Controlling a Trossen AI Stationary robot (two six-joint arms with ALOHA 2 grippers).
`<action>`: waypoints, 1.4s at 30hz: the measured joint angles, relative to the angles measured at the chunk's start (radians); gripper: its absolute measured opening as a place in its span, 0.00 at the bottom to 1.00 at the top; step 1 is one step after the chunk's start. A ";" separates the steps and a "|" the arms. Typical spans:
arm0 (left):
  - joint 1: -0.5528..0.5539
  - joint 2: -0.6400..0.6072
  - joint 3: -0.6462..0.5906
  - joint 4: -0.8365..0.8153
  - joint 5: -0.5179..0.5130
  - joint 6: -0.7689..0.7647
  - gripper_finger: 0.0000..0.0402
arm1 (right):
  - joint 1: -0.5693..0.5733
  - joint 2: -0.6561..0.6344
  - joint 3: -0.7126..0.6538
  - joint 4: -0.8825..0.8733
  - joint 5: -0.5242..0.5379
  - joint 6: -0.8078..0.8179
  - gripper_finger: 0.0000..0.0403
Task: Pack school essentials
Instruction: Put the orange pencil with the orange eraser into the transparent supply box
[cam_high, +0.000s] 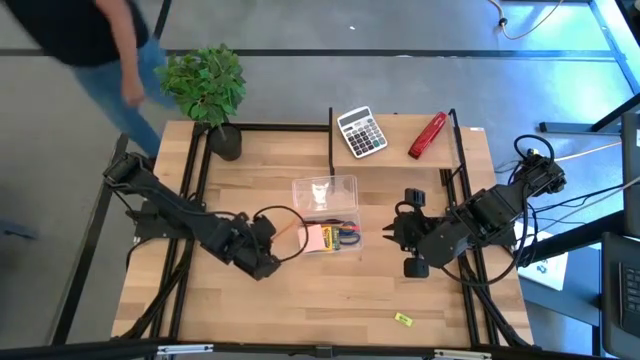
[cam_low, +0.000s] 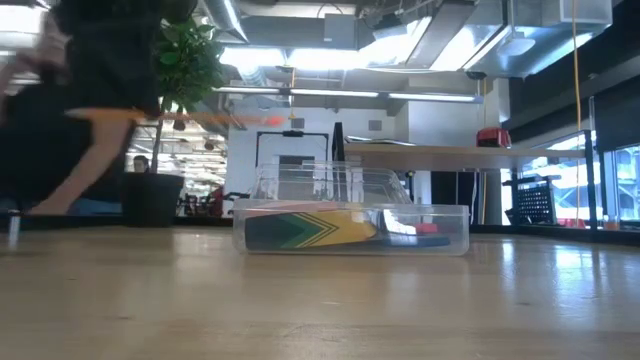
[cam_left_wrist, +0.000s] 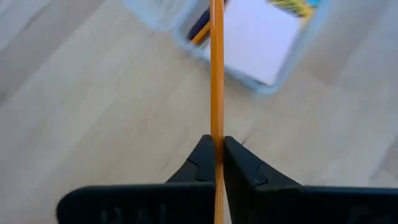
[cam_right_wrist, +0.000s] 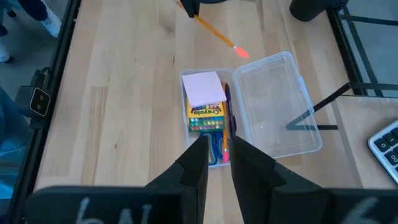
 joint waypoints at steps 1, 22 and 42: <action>0.005 0.000 0.012 0.001 0.003 0.032 0.00 | 0.000 0.000 0.000 0.000 0.000 0.000 0.17; 0.305 0.026 0.041 0.325 0.196 0.805 0.00 | 0.000 0.000 0.000 -0.044 0.173 0.080 0.17; 0.378 0.241 0.040 0.523 0.234 0.995 0.00 | 0.000 0.000 0.000 -0.048 0.154 0.080 0.17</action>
